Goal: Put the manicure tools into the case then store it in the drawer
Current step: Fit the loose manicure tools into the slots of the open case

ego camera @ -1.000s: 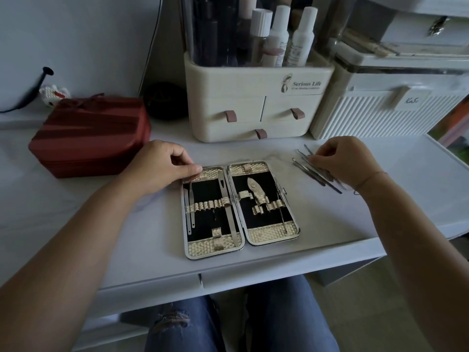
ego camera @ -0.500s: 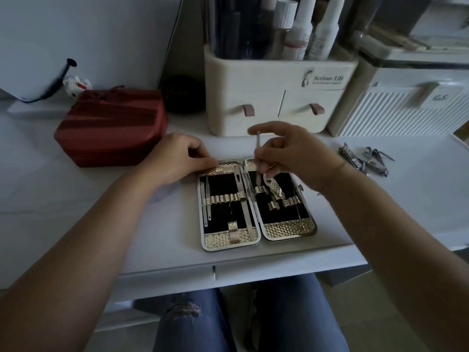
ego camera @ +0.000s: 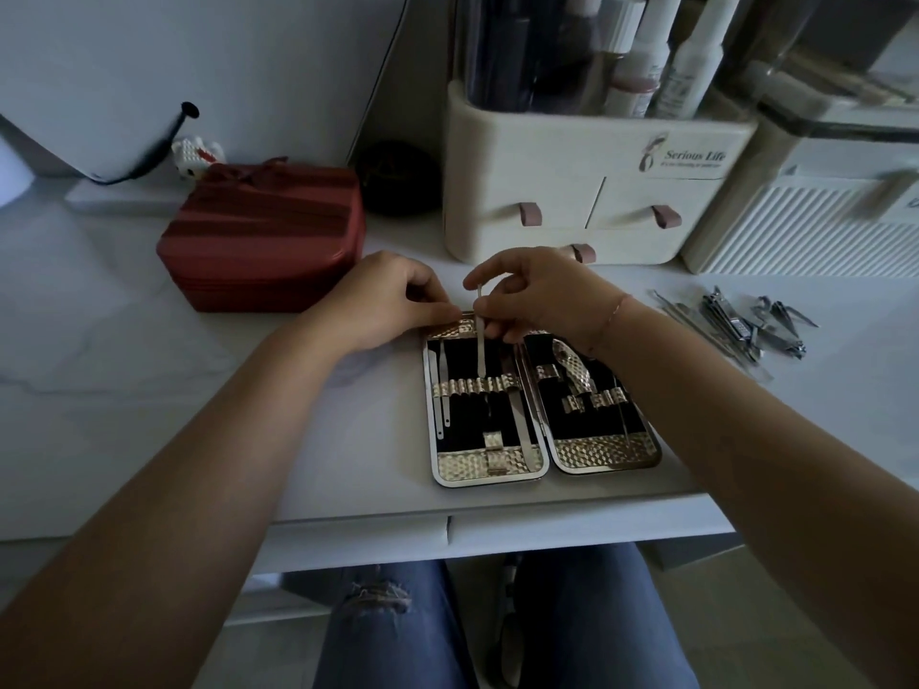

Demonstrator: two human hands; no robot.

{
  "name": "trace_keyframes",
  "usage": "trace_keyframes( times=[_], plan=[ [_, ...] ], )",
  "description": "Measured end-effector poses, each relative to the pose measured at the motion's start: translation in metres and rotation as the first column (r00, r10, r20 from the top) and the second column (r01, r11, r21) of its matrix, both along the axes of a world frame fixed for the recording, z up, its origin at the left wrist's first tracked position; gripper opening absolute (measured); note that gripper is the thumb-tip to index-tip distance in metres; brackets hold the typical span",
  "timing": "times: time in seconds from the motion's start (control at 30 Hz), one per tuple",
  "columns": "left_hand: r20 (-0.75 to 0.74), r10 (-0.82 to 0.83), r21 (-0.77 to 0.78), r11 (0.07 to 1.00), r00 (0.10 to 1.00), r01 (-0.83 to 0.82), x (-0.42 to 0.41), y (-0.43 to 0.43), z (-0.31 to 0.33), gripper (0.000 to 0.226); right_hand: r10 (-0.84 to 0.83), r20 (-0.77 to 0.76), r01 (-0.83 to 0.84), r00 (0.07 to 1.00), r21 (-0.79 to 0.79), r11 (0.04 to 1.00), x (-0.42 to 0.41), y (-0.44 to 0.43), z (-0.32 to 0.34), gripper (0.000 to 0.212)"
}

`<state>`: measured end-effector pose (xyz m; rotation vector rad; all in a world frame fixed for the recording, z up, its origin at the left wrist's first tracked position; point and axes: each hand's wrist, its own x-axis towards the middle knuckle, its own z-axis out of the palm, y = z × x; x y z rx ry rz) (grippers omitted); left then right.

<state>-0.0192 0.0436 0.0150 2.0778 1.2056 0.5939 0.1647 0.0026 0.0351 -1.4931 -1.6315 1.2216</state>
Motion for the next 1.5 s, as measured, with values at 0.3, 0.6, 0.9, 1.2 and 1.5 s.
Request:
trace_keyframes(
  times=[0.3,0.6,0.9,1.2,1.5],
  plan=[
    [-0.008,-0.03,-0.034,0.999,1.0,0.03,-0.003,0.002,0.001,0.007,0.019,0.32,-0.074,0.947,0.16,0.984,-0.003,-0.007,0.0,0.021],
    [-0.009,-0.036,-0.021,0.999,0.999,0.035,-0.003,0.002,0.0,0.006,0.045,0.458,-0.15,0.888,0.196,0.969,0.0,-0.023,0.007,0.025],
    [0.007,-0.03,-0.013,0.999,1.0,0.03,-0.003,0.0,0.0,0.007,0.114,0.463,-0.206,0.879,0.154,0.966,0.004,-0.023,0.006,0.025],
    [-0.003,-0.021,-0.004,1.0,1.0,0.021,-0.002,0.002,-0.002,0.012,0.116,0.386,-0.179,0.915,0.132,0.975,0.009,-0.021,0.001,0.023],
    [0.012,-0.021,-0.011,1.0,1.0,0.022,-0.001,0.002,-0.002,0.006,0.113,0.37,-0.178,0.922,0.145,0.973,0.009,-0.023,-0.001,0.021]
  ],
)
